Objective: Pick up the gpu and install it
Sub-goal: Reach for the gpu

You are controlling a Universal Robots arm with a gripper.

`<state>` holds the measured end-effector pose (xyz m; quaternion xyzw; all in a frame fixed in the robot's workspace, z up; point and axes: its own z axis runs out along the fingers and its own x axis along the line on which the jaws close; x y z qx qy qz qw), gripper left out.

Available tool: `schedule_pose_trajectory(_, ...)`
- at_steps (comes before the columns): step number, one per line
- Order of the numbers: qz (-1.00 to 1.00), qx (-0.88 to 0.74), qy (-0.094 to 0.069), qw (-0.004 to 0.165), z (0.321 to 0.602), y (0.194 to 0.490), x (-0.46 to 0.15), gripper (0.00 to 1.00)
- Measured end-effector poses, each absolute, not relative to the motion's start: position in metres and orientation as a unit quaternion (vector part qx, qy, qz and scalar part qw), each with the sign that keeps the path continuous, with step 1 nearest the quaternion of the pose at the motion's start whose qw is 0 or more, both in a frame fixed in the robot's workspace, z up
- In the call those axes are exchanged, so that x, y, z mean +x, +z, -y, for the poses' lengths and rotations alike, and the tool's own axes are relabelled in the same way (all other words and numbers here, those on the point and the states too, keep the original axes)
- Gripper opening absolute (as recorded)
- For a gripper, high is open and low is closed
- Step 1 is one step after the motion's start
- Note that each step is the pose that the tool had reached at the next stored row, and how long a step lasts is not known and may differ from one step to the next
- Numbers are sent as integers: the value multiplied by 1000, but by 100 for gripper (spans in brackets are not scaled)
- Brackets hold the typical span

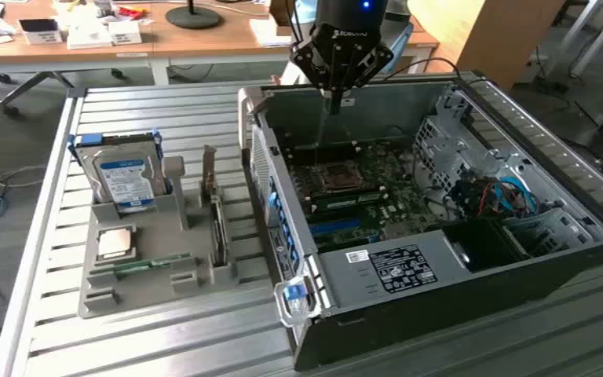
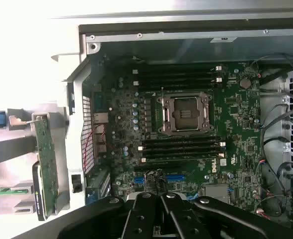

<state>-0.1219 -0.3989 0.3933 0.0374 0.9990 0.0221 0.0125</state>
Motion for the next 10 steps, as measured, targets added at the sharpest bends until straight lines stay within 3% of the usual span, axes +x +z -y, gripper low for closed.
schedule_pose_trajectory(10,-999,37,22,12,399,393,-122,11)
